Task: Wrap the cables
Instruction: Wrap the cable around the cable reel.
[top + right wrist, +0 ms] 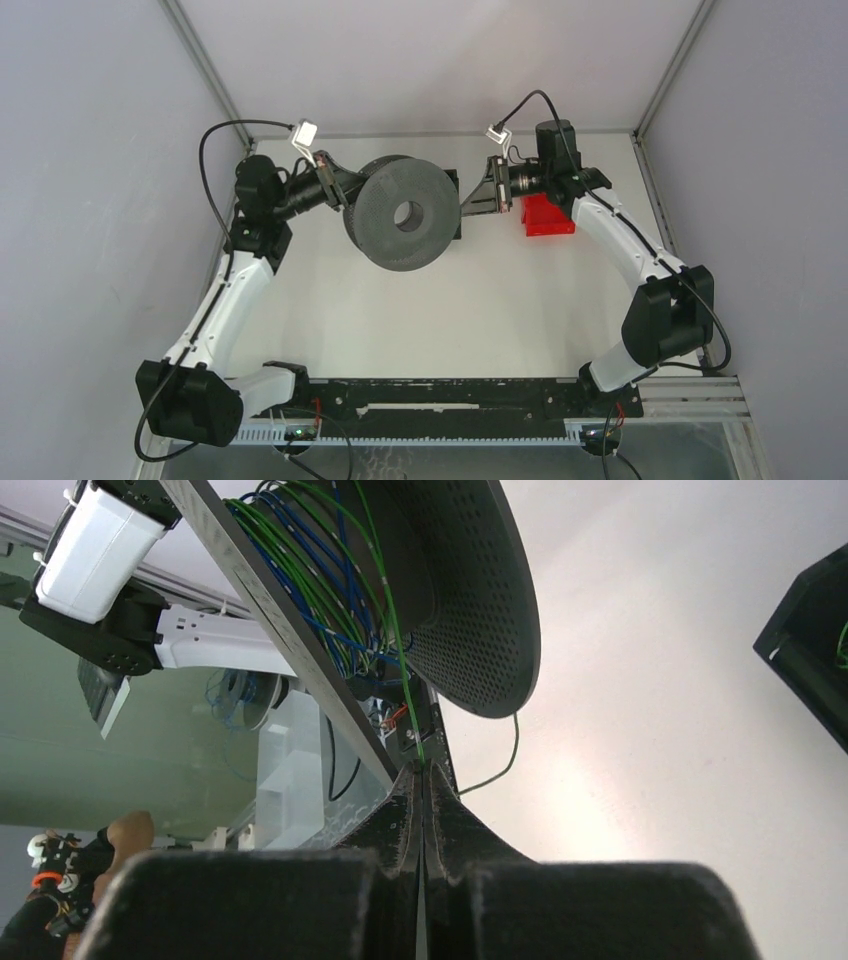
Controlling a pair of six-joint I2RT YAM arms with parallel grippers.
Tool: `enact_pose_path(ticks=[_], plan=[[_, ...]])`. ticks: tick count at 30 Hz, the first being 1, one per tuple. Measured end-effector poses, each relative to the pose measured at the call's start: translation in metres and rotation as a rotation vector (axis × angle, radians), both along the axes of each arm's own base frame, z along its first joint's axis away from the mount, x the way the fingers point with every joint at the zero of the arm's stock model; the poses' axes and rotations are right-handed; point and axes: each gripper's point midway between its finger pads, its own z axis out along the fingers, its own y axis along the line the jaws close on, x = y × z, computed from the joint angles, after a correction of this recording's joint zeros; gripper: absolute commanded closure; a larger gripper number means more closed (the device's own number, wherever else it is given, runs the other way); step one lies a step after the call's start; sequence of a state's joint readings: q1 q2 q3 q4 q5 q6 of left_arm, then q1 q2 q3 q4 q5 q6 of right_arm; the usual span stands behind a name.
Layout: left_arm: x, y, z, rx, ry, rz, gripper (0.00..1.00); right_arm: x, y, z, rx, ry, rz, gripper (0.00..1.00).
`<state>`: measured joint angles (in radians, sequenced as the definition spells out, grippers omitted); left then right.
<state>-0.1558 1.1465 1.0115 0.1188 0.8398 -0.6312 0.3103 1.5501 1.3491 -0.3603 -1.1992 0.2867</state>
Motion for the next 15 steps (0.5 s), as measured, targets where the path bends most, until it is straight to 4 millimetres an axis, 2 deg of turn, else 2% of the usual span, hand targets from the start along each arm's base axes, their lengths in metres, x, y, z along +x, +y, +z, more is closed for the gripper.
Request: enact_pose_path(ticks=[7,15], plan=[[0.001,0.002,-0.002,0.019,-0.007,0.005,1.00,-0.002,-0.003,-0.001,-0.009,0.047,-0.012,1.00],[-0.003,0.001,0.000,0.011,-0.008,-0.018,1.00,-0.008,0.010,0.002,0.002,0.069,0.010,1.00]])
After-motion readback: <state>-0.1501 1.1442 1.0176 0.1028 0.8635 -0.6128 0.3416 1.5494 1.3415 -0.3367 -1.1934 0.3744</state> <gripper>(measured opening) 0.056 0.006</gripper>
